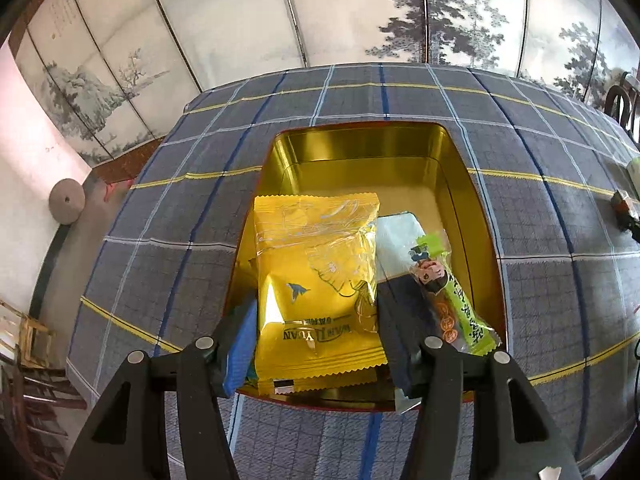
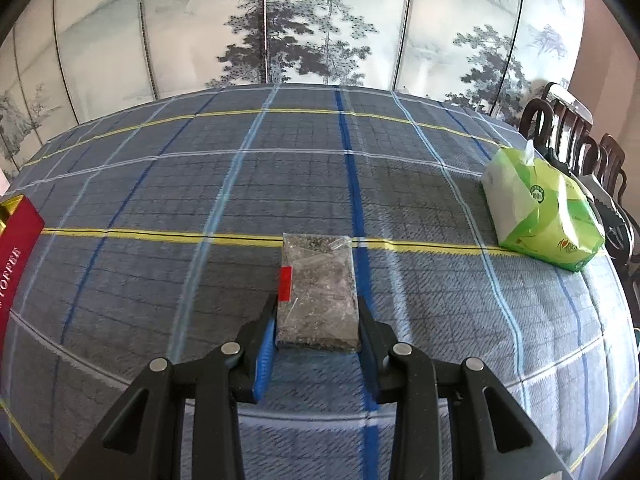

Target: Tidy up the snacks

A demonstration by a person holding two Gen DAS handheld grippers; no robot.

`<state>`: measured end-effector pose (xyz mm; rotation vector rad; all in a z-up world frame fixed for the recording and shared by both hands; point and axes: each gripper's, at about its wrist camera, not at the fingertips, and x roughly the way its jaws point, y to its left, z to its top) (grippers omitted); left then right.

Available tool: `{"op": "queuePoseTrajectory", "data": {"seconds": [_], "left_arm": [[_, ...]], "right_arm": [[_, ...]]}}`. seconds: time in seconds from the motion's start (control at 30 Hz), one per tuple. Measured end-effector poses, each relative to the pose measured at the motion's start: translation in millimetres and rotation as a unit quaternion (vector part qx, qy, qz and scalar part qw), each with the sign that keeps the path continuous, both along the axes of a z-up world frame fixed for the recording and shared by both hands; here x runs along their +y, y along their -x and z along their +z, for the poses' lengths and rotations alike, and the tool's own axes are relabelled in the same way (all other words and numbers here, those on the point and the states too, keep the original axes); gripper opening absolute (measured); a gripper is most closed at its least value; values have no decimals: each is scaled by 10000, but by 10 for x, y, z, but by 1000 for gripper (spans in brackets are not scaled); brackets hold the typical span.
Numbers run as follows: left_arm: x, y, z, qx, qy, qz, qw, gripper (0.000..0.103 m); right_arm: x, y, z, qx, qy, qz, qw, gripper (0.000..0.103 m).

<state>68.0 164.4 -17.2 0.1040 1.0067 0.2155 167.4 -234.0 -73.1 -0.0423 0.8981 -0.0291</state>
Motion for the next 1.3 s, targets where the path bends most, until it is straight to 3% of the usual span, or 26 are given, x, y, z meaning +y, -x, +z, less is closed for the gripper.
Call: {"op": "queuePoseTrajectory", "data": {"seconds": [0.37, 0.8, 0.97, 1.03, 1.3], "left_arm": [[25, 39, -18, -61, 0, -32, 10000, 59], [63, 127, 84, -276, 88, -115, 9995, 68], [198, 227, 225, -446, 302, 53, 9985, 70], [295, 302, 296, -559, 371, 186, 9976, 76], [599, 527, 388, -666, 284, 661, 9952, 82]], "right_arm": [[660, 187, 320, -149, -529, 591, 9967, 35], [1858, 479, 555, -140, -847, 1833, 9793, 35], [2165, 545, 586, -102, -908, 2122, 9729, 35], [2274, 568, 599, -86, -934, 2222, 9705, 35], [2641, 608, 616, -2, -1038, 2546, 9615, 35]]}}
